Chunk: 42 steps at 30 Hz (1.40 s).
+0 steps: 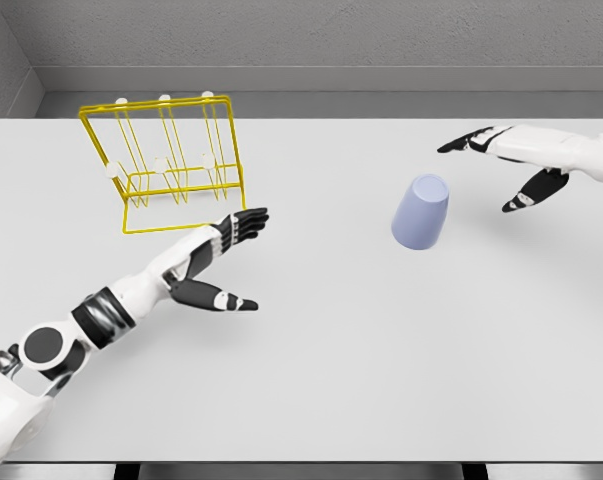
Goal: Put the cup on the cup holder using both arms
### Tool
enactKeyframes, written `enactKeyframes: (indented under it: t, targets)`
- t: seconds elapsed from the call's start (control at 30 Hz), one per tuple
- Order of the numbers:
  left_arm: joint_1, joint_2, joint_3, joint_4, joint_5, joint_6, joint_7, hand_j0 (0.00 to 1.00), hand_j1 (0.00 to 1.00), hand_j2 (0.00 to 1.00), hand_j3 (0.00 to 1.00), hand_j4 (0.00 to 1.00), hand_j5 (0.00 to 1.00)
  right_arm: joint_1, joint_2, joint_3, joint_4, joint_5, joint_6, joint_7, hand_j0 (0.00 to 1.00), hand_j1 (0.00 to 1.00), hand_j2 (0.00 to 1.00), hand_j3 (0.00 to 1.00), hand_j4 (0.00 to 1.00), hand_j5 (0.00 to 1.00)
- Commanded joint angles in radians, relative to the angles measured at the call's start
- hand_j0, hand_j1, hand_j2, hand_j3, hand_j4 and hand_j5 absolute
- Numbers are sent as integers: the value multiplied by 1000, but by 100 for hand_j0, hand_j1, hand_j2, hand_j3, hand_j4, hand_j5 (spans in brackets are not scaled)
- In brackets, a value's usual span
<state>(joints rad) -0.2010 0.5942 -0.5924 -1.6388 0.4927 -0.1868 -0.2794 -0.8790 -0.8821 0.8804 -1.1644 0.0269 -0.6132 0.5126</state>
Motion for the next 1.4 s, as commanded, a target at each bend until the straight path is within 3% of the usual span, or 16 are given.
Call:
enactKeyframes:
  t: [0.0, 0.27, 0.37, 0.57, 1.37]
  targets:
    - [-2, -28, -3, 40, 4, 4, 0, 100, 100, 100, 100, 100, 100, 0, 31, -1, 0, 16, 2, 1, 100, 100, 100, 100, 100, 100]
    - [-6, -60, -4, 56, 1, -3, -4, 100, 100, 100, 100, 100, 100, -5, 81, 0, 2, 54, 2, 3, 100, 100, 100, 100, 100, 100]
    - [-8, -65, -3, 77, 1, 1, -3, 100, 100, 100, 100, 100, 100, -5, 129, 6, 40, 94, 2, 4, 100, 100, 100, 100, 100, 100]
    - [-8, -96, 0, 111, 40, 32, -3, 100, 100, 100, 100, 100, 100, -5, 163, 22, 78, 99, 2, 6, 100, 100, 100, 100, 100, 100]
    - [2, -93, -1, 112, 32, 29, -3, 100, 100, 100, 100, 100, 100, -14, 166, 29, 54, 125, 2, 6, 100, 100, 100, 100, 100, 100]
